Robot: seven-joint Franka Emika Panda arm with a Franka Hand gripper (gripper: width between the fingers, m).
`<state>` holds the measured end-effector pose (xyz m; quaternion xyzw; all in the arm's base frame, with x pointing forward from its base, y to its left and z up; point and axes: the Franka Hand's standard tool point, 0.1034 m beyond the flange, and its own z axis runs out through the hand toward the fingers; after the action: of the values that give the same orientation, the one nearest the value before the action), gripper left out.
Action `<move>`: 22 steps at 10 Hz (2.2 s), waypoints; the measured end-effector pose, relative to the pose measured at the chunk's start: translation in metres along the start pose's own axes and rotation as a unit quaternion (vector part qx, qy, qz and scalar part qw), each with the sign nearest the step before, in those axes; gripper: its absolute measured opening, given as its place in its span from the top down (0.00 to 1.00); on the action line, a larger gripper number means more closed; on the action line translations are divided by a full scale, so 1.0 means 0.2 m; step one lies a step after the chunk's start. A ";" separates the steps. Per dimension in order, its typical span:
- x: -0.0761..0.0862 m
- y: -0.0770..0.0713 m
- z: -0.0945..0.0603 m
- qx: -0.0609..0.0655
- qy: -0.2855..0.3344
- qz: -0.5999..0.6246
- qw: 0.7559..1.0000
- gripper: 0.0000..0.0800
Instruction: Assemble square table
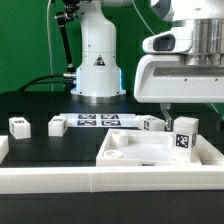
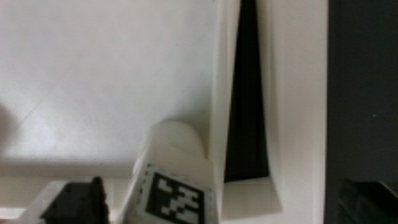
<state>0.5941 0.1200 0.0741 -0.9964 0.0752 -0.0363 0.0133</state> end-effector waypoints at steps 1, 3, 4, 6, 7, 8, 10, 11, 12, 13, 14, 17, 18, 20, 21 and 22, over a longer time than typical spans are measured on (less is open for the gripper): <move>-0.05 0.01 -0.01 0.001 0.000 0.003 1.000 0.19; -0.16 -0.01 0.00 0.001 -0.005 0.016 1.000 0.19; -0.17 -0.01 0.00 0.001 -0.005 0.016 1.000 0.19; -0.21 0.00 0.01 -0.001 -0.008 0.015 1.000 0.19; -0.24 0.00 0.02 -0.001 -0.010 0.014 1.000 0.19; -0.26 0.00 0.02 -0.002 -0.010 0.013 1.000 0.19; -0.44 -0.01 0.04 -0.001 -0.005 0.009 1.000 0.19; -0.51 -0.01 0.05 -0.001 -0.006 0.004 1.000 0.19; -0.58 0.00 0.05 -0.001 -0.006 -0.001 1.000 0.19; -0.62 0.01 0.06 -0.003 -0.008 -0.003 1.000 0.19; -0.64 0.01 0.06 -0.004 -0.010 -0.004 1.000 0.19; -0.71 0.02 0.08 -0.007 -0.016 -0.009 1.000 0.19; -0.73 0.04 0.09 -0.008 -0.019 -0.037 0.999 0.19; -0.78 0.10 0.10 -0.009 -0.018 -0.083 0.996 0.19; -0.79 0.11 0.11 -0.010 -0.014 -0.102 0.995 0.19; -0.78 0.12 0.12 -0.010 -0.008 -0.105 0.994 0.19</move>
Offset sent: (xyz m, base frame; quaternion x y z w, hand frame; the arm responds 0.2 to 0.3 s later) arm -0.0200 0.0000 0.0000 0.0000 0.0000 0.0000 1.0000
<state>0.4385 0.1193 0.0376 -0.9991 -0.0298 -0.0289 -0.0001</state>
